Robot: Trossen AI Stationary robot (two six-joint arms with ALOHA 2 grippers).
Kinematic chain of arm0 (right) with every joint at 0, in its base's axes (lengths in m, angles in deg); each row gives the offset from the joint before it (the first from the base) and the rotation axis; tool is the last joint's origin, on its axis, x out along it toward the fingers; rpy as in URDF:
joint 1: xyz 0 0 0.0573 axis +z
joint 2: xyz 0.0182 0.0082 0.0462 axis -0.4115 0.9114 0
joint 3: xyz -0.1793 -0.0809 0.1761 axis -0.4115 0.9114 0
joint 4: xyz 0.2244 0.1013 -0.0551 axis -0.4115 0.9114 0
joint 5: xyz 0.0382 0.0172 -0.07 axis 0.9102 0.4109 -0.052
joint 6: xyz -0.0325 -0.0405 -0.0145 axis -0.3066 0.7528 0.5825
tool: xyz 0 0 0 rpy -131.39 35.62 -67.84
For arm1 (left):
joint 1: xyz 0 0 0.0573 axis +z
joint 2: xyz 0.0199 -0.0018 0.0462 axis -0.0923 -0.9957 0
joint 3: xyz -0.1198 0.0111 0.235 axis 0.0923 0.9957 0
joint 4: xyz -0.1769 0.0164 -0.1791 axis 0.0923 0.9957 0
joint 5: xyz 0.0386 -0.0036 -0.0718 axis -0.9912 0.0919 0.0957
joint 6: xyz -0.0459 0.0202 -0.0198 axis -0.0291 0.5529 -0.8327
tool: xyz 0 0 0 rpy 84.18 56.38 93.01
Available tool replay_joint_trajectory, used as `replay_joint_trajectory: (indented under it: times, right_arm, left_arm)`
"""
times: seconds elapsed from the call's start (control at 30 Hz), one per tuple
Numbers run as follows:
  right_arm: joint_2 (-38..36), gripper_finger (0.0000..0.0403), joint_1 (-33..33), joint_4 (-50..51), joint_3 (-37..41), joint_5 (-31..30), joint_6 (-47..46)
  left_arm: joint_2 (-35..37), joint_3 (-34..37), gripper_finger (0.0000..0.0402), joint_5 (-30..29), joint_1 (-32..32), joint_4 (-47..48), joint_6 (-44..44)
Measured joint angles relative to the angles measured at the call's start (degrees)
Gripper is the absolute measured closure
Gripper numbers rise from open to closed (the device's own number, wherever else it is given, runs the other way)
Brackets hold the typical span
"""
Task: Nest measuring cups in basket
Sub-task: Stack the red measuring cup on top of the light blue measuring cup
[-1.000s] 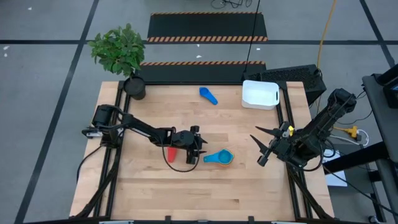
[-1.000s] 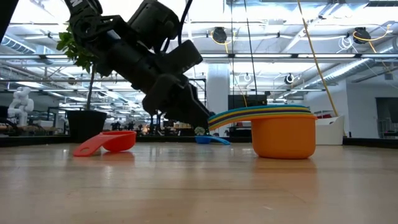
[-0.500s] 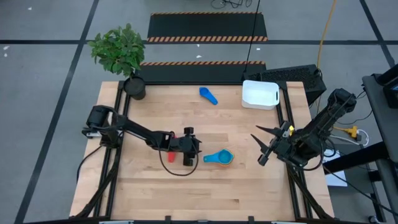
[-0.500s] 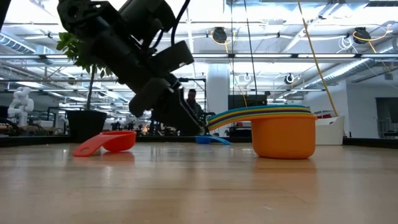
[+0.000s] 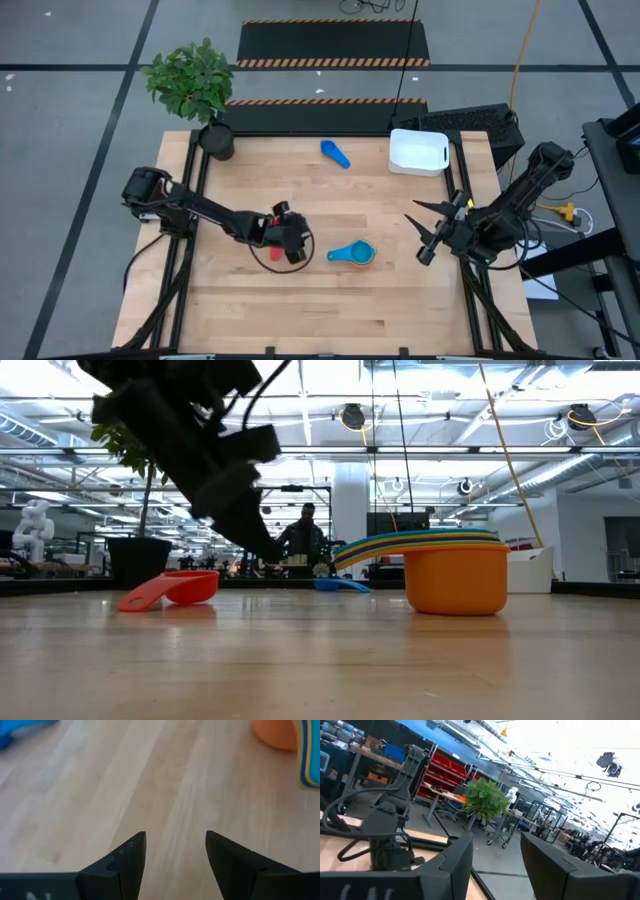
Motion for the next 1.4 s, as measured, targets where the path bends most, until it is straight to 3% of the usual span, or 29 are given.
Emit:
replay_joint_trajectory:
  times: [0.47, 0.77, 1.03, 1.4]
  right_arm:
    - [-0.9, 0.0243, -4.1, -0.2, 0.0, 8.8, 0.1]
    - [-1.5, 0.0243, -7.0, -0.5, 0.0, 15.5, 0.1]
    - [-2.6, 0.0243, -10.6, -0.6, 0.0, 19.5, 0.1]
    - [-2.8, 0.0243, -15.0, -0.6, 0.0, 26.3, -1.4]
  left_arm:
    - [9.4, 0.0, 0.0193, -8.3, -13.7, 14.8, -31.9]
    - [9.4, 0.0, 0.0193, -5.0, -16.6, 33.1, -60.1]
    - [8.1, 0.0, 0.0193, 4.4, -14.0, 34.4, -67.7]
    - [7.1, -0.1, 0.0192, 1.5, -13.3, 33.2, -65.9]
